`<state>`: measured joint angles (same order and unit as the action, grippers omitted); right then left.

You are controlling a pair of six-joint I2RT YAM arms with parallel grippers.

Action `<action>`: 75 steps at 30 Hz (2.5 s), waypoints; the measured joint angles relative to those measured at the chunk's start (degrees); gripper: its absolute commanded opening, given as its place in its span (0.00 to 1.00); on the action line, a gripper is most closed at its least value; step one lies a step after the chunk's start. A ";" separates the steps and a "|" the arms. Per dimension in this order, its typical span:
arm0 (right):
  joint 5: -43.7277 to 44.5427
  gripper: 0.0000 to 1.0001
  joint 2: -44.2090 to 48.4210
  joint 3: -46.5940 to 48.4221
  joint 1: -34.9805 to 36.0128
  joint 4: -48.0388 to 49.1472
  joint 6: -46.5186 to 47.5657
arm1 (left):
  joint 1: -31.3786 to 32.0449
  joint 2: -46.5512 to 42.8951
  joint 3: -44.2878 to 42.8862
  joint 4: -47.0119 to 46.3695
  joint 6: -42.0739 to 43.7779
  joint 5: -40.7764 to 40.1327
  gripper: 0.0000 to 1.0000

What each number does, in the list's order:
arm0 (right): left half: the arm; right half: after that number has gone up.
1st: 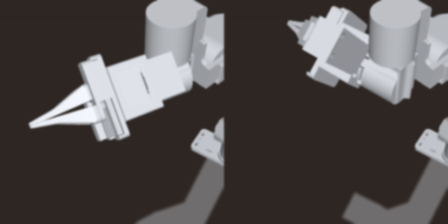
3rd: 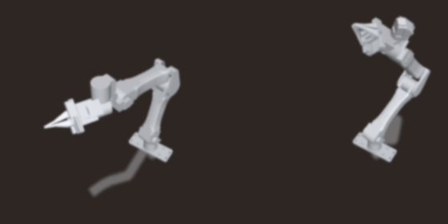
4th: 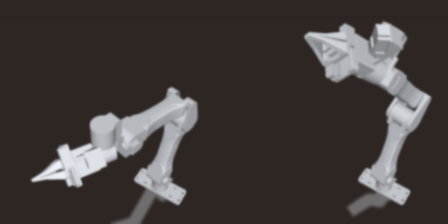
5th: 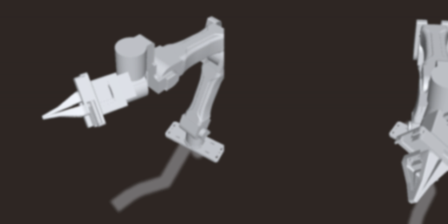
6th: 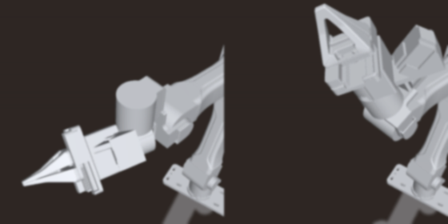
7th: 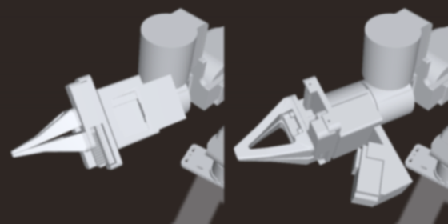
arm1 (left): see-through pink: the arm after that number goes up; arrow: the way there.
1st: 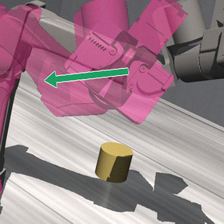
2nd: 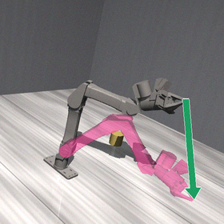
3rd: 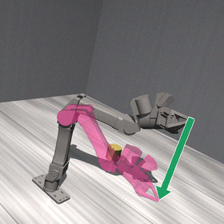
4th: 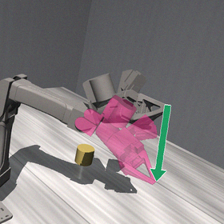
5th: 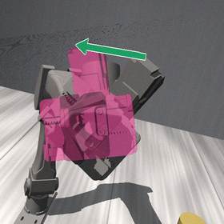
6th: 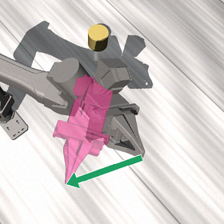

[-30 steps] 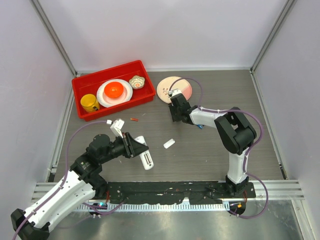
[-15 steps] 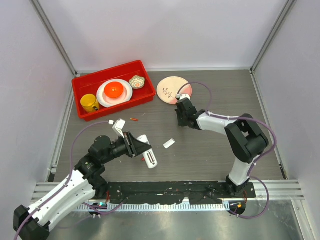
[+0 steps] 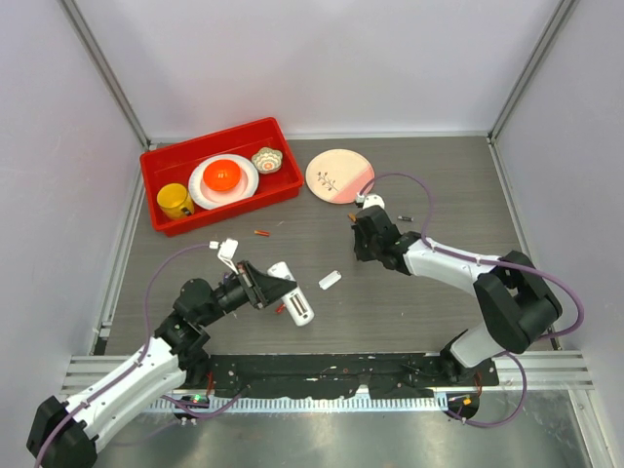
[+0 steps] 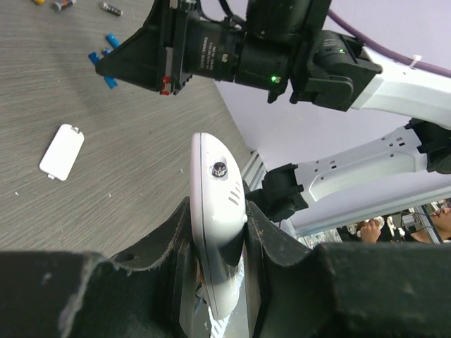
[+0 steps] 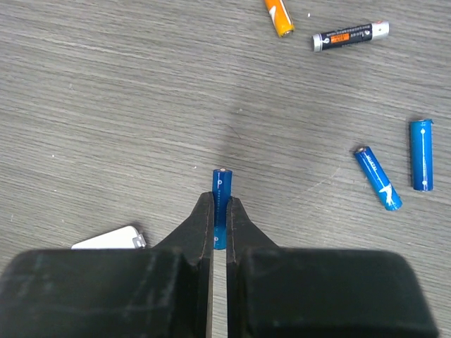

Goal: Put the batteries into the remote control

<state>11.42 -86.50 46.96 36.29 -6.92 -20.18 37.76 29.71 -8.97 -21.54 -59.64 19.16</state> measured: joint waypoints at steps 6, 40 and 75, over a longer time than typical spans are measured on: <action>0.02 0.01 0.00 -0.35 -0.02 0.00 0.02 | 0.00 -1.46 0.46 -2.38 0.00 -0.22 0.00; -13.77 0.01 -7.02 1.68 2.95 6.36 51.56 | 0.00 -11.67 3.48 1.31 -0.09 -5.62 0.00; -8.37 0.91 -6.23 8.63 -0.46 3.96 25.16 | 0.00 -7.48 3.65 3.06 0.07 -5.29 0.00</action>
<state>3.05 -92.73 55.59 35.83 -2.96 4.97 37.76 22.24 -5.32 -18.48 -59.57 13.87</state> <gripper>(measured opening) 0.920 0.306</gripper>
